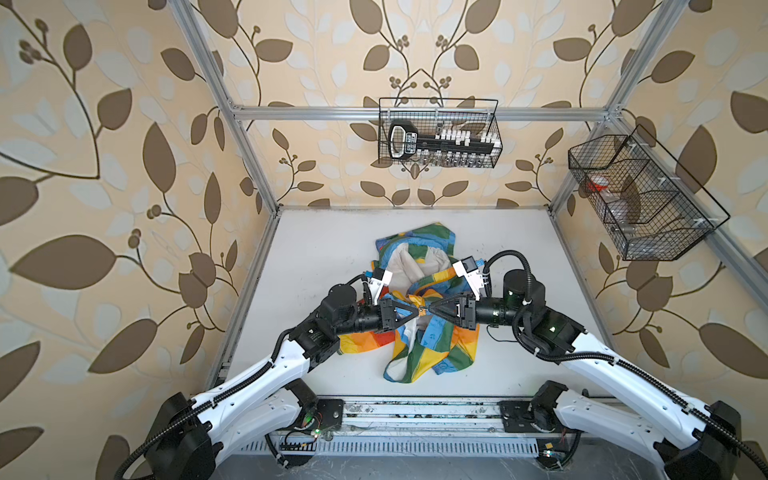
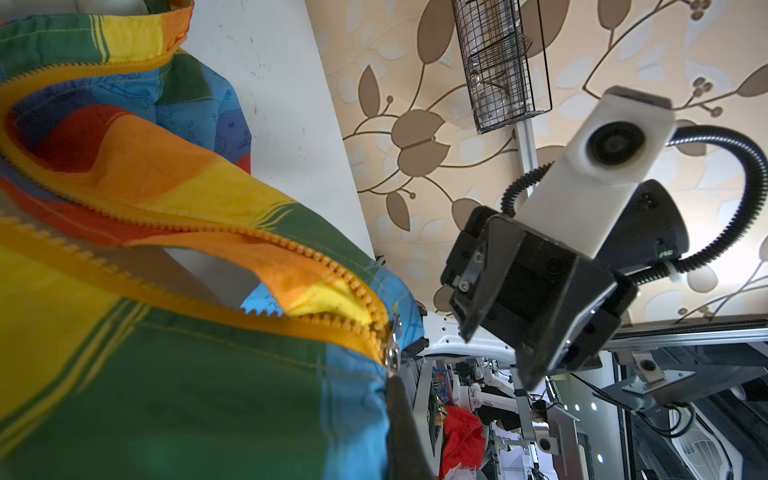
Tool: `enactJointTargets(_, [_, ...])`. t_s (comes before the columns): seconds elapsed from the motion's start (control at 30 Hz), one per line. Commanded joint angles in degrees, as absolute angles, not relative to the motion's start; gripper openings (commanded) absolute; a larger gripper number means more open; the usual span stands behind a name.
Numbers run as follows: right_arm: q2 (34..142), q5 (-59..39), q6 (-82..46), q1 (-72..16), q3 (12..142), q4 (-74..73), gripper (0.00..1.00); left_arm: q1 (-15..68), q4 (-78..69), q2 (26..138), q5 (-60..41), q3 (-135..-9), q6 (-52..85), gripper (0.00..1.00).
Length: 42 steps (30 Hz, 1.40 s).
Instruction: Zip up the jacket
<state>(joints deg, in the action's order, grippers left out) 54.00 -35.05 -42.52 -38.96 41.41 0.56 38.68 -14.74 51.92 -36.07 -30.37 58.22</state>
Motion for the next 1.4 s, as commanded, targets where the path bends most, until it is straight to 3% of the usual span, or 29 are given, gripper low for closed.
enactJointTargets(0.0, [54.38, -35.7, -44.2, -39.22, 39.55, -1.44, 0.29, 38.87, -17.62, 50.59, -37.27, -32.73, 56.88, 0.0])
enactJointTargets(1.37, [58.49, -39.22, -51.33, -36.64, 35.21, -14.3, 0.28, 38.85, -20.67, 51.81, -38.06, -31.96, 58.71, 0.0])
